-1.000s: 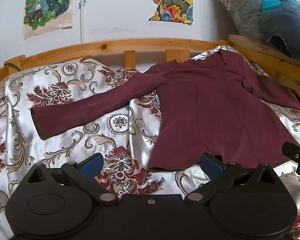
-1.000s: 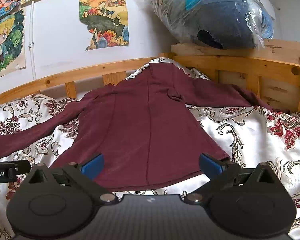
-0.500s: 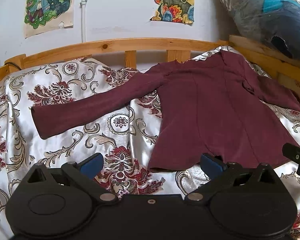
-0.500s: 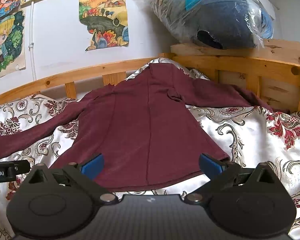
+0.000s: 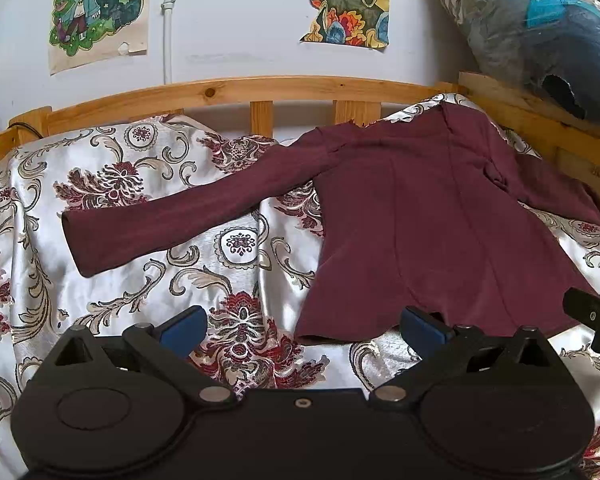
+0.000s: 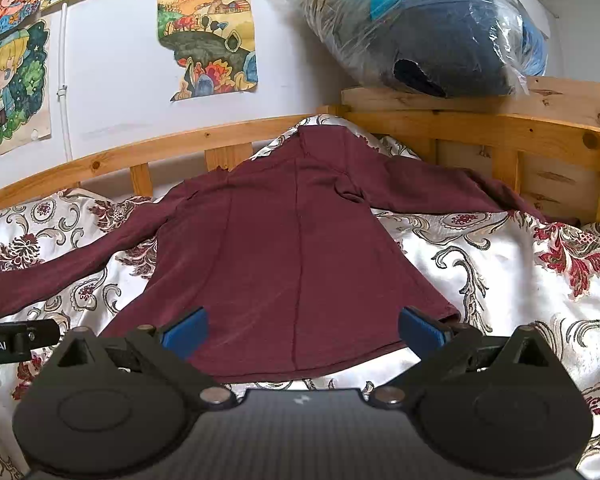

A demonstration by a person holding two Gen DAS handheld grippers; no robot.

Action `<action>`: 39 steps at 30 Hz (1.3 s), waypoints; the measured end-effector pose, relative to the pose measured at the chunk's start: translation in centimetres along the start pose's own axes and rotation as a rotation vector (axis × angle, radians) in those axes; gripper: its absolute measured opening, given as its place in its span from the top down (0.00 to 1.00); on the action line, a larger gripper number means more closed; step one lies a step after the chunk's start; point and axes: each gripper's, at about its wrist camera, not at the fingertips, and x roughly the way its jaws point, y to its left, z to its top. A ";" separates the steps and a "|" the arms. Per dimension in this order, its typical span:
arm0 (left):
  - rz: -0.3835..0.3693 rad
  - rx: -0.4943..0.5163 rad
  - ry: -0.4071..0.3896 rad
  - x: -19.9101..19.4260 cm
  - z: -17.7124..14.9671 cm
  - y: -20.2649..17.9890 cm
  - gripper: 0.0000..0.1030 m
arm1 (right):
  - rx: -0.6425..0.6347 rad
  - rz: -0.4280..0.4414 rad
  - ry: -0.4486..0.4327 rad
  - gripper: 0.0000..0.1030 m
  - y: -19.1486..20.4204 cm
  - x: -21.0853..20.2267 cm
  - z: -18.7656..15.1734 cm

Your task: Fold small clothes

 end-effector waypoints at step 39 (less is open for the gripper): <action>0.015 0.018 0.025 0.2 0.0 -0.6 0.01 | 0.035 -0.029 0.007 0.00 -0.3 -0.3 0.0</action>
